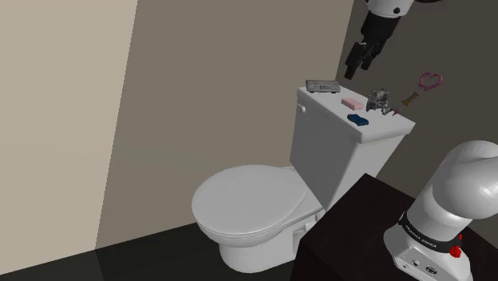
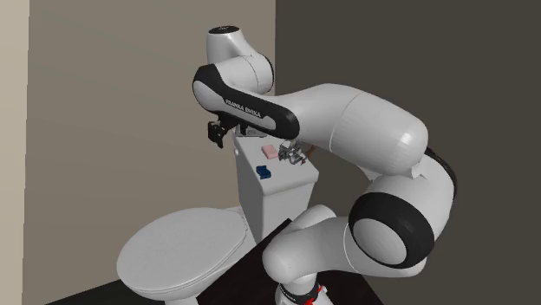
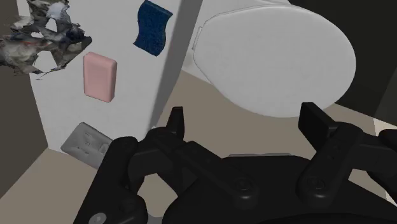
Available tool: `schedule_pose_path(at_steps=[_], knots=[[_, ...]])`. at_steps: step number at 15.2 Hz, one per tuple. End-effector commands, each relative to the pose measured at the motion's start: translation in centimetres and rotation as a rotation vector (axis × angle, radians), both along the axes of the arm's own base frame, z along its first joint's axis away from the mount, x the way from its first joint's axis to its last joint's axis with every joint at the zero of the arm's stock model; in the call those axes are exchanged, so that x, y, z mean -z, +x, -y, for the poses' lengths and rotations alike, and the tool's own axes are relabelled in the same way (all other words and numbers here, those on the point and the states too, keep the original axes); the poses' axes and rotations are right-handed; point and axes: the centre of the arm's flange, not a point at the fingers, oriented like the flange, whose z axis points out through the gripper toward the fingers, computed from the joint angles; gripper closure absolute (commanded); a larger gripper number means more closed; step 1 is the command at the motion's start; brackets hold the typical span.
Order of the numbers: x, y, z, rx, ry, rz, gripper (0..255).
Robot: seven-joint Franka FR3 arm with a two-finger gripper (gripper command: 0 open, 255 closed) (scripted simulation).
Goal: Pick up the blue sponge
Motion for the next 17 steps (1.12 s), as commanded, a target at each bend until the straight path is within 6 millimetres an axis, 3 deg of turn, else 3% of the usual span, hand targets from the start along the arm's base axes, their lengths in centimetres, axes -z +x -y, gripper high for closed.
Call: schedule_pose_path(at_steps=[1,9,17], knots=[[0.0,0.0,0.0,0.0,0.0,0.0,0],[7.7,1.8,7.1,0.178,0.047,-0.054,0],[15.9,1.9,14.0,0.355,0.093,-0.108,0]])
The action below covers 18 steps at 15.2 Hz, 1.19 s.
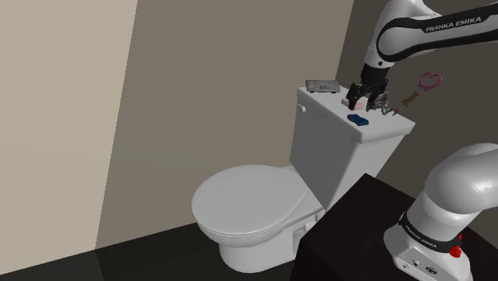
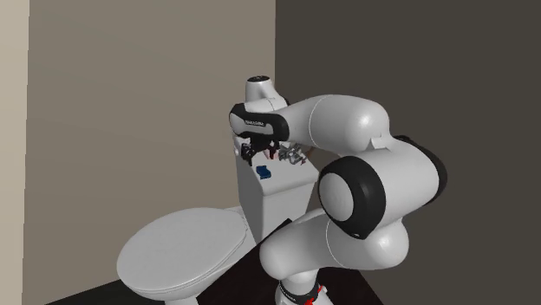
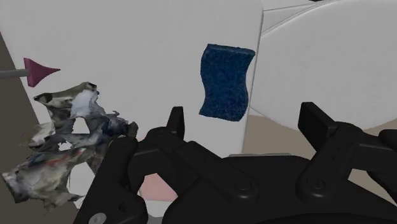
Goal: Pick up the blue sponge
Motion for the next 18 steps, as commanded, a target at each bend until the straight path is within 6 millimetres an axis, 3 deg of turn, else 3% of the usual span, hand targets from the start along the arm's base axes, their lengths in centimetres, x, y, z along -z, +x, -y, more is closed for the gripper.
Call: schedule_pose_path(at_steps=[1,8,10,11,18], knots=[[1.4,0.0,1.1,0.028,0.007,-0.008,0],[5.4,0.0,1.1,0.028,0.007,-0.008,0],[5.4,0.0,1.1,0.028,0.007,-0.008,0],[5.4,-0.1,1.2,0.028,0.007,-0.008,255],[5.4,0.0,1.2,0.028,0.007,-0.008,255]])
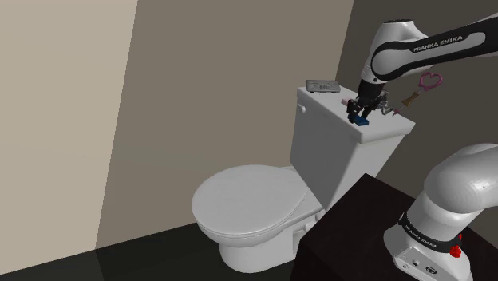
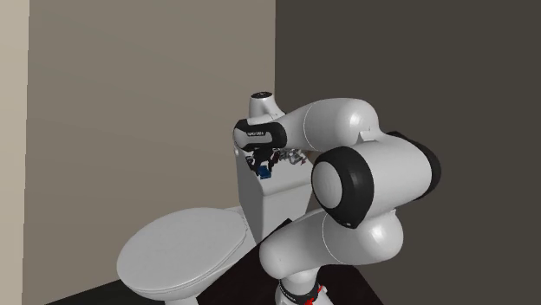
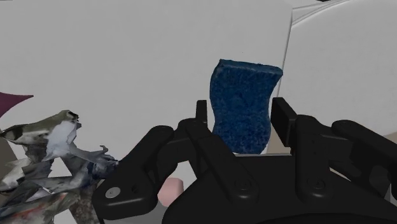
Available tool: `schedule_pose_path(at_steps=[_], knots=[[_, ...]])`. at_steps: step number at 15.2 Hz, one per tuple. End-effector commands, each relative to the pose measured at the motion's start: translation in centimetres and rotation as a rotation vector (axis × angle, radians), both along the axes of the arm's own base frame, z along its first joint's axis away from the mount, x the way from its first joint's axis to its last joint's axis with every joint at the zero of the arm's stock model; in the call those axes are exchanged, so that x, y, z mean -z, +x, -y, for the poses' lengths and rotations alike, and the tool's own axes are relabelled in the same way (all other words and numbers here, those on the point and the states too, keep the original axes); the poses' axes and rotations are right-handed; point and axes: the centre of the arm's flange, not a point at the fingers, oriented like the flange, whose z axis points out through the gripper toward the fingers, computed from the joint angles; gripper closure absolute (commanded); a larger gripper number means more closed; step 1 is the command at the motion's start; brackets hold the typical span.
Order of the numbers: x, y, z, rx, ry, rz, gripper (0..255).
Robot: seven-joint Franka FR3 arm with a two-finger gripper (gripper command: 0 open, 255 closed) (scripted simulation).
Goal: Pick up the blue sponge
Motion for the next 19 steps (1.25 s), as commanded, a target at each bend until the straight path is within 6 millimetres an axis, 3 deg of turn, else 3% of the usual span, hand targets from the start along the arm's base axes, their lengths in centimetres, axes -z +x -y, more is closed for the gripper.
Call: schedule_pose_path(at_steps=[1,17,19], knots=[[0.0,0.0,0.0,0.0,0.0,0.0,255],[-7.9,0.0,-0.1,0.0,0.0,0.0,255],[-8.0,0.0,-0.1,0.0,0.0,0.0,255]])
